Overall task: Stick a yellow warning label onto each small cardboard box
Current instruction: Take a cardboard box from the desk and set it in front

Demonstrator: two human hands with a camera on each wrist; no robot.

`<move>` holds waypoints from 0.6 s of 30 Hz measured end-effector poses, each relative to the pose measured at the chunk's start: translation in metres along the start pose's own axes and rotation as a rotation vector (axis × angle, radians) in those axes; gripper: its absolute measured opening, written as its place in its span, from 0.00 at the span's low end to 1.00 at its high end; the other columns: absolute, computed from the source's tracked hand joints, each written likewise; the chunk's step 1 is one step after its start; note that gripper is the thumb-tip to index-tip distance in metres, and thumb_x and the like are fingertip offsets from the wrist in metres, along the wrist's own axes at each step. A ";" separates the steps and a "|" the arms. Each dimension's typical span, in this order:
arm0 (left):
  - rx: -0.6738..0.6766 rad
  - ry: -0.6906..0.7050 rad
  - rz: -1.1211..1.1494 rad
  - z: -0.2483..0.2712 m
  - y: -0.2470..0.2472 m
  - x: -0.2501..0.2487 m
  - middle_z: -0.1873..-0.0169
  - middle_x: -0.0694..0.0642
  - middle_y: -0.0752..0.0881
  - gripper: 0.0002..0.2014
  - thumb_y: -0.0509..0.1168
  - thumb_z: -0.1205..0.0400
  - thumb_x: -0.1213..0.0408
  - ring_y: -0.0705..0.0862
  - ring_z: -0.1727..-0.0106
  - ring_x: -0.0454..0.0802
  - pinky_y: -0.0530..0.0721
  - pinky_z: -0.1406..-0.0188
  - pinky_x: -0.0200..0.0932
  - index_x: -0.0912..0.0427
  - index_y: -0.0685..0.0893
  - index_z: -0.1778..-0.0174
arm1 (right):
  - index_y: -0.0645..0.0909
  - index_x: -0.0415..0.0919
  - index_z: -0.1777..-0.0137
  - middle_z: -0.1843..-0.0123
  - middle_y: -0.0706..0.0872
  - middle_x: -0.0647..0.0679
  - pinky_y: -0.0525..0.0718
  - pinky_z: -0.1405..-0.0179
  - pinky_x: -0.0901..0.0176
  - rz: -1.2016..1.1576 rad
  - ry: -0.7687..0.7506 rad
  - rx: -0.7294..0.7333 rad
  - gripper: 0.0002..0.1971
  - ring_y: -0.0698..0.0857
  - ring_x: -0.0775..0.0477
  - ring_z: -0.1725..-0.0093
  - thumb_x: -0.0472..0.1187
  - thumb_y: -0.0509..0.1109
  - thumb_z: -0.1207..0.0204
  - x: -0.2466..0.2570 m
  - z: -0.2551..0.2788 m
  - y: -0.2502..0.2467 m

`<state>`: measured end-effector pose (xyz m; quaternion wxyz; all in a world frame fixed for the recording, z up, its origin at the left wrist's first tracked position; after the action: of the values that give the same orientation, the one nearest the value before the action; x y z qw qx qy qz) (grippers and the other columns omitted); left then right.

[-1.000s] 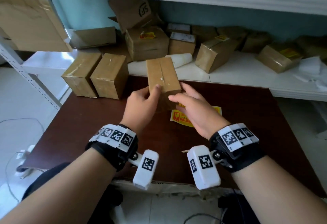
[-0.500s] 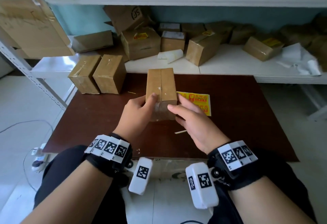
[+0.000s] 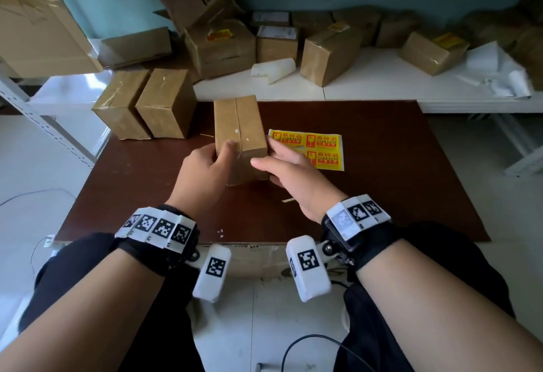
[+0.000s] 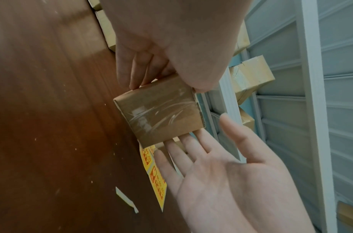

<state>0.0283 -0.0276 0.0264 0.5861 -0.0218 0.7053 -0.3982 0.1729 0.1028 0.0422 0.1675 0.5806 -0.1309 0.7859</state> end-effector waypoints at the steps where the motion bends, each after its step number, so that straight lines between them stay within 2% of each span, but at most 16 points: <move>1: 0.000 -0.014 0.002 -0.003 -0.001 0.002 0.60 0.56 0.93 0.26 0.59 0.06 0.41 0.92 0.55 0.56 0.87 0.55 0.54 0.58 0.89 0.55 | 0.81 0.59 0.24 0.41 0.92 0.67 0.78 0.59 0.87 0.005 0.007 0.001 0.20 0.88 0.83 0.54 0.34 0.70 0.08 -0.002 -0.003 0.002; 3: 0.009 -0.061 0.001 -0.009 -0.001 0.004 0.58 0.56 0.92 0.25 0.58 0.05 0.43 0.91 0.53 0.55 0.83 0.58 0.51 0.59 0.88 0.52 | 0.80 0.55 0.16 0.34 0.92 0.64 0.78 0.59 0.87 0.003 0.014 -0.001 0.24 0.87 0.85 0.54 0.36 0.71 0.09 -0.005 -0.011 0.006; 5: 0.022 -0.108 -0.011 -0.015 0.001 0.009 0.54 0.56 0.90 0.23 0.57 0.05 0.46 0.89 0.49 0.59 0.79 0.55 0.52 0.61 0.87 0.47 | 0.74 0.53 0.09 0.24 0.90 0.58 0.80 0.56 0.86 -0.007 0.028 0.005 0.30 0.86 0.84 0.48 0.39 0.73 0.10 -0.007 -0.018 0.011; 7: 0.027 -0.165 -0.056 -0.018 0.002 0.014 0.48 0.59 0.88 0.20 0.57 0.08 0.48 0.86 0.44 0.63 0.78 0.48 0.54 0.62 0.85 0.43 | 0.68 0.53 0.05 0.17 0.86 0.55 0.79 0.47 0.77 0.011 0.058 0.028 0.38 0.86 0.72 0.33 0.45 0.77 0.14 -0.010 -0.026 0.018; 9: 0.036 -0.229 -0.100 -0.018 0.001 0.016 0.43 0.62 0.88 0.24 0.55 0.17 0.45 0.85 0.40 0.66 0.83 0.38 0.61 0.60 0.83 0.40 | 0.63 0.55 0.03 0.13 0.81 0.54 0.76 0.32 0.66 0.057 0.090 0.032 0.48 0.79 0.57 0.16 0.51 0.80 0.22 -0.015 -0.032 0.024; 11: 0.025 -0.249 -0.110 -0.017 -0.001 0.014 0.38 0.63 0.87 0.29 0.53 0.23 0.44 0.85 0.36 0.68 0.83 0.28 0.68 0.60 0.82 0.36 | 0.63 0.56 0.03 0.11 0.80 0.55 0.74 0.17 0.55 0.092 0.097 0.029 0.52 0.75 0.54 0.12 0.53 0.82 0.28 -0.020 -0.041 0.025; 13: 0.005 -0.208 -0.101 -0.016 -0.001 0.013 0.28 0.65 0.84 0.33 0.55 0.21 0.43 0.83 0.27 0.69 0.81 0.22 0.71 0.59 0.79 0.26 | 0.64 0.54 0.04 0.11 0.78 0.53 0.73 0.13 0.49 0.119 0.094 0.015 0.48 0.75 0.51 0.11 0.51 0.82 0.22 -0.018 -0.043 0.021; 14: -0.015 -0.146 -0.102 -0.015 0.000 0.010 0.20 0.67 0.79 0.33 0.57 0.17 0.45 0.78 0.19 0.70 0.77 0.15 0.69 0.60 0.77 0.19 | 0.64 0.53 0.04 0.10 0.77 0.52 0.73 0.13 0.47 0.131 0.092 0.004 0.44 0.74 0.49 0.11 0.49 0.81 0.18 -0.016 -0.043 0.017; 15: -0.043 -0.058 -0.115 -0.012 0.001 0.004 0.11 0.69 0.70 0.31 0.61 0.12 0.50 0.70 0.11 0.69 0.70 0.10 0.61 0.61 0.73 0.14 | 0.66 0.52 0.04 0.10 0.76 0.50 0.73 0.12 0.44 0.136 0.087 -0.008 0.42 0.74 0.48 0.11 0.48 0.79 0.15 -0.015 -0.043 0.013; 16: -0.079 0.046 -0.131 -0.008 0.003 -0.003 0.05 0.69 0.60 0.31 0.63 0.09 0.58 0.60 0.05 0.66 0.62 0.09 0.50 0.63 0.69 0.10 | 0.68 0.52 0.05 0.12 0.77 0.49 0.74 0.12 0.43 0.134 0.086 -0.029 0.39 0.75 0.48 0.13 0.48 0.78 0.14 -0.013 -0.042 0.008; 17: -0.118 0.152 -0.128 -0.002 0.005 -0.011 0.03 0.67 0.53 0.31 0.64 0.09 0.65 0.55 0.03 0.61 0.59 0.11 0.40 0.65 0.67 0.08 | 0.71 0.52 0.07 0.15 0.79 0.49 0.75 0.13 0.43 0.123 0.084 -0.057 0.36 0.77 0.48 0.16 0.47 0.78 0.14 -0.012 -0.041 0.002; 18: -0.157 0.240 -0.103 0.002 0.008 -0.017 0.03 0.66 0.52 0.31 0.65 0.09 0.69 0.54 0.02 0.57 0.57 0.13 0.32 0.66 0.67 0.08 | 0.75 0.52 0.10 0.18 0.81 0.49 0.77 0.14 0.44 0.107 0.086 -0.094 0.33 0.79 0.48 0.19 0.47 0.78 0.14 -0.012 -0.041 -0.003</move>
<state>0.0390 -0.0146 0.0357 0.4728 -0.0559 0.7972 -0.3713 0.1420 0.1200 0.0187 0.1579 0.5299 -0.1909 0.8110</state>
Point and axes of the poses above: each hand's wrist, its own z-axis away from the middle knuckle, its own y-axis out of the palm, x = y × z, the point moved 3 cm from there along -z, towards the middle knuckle
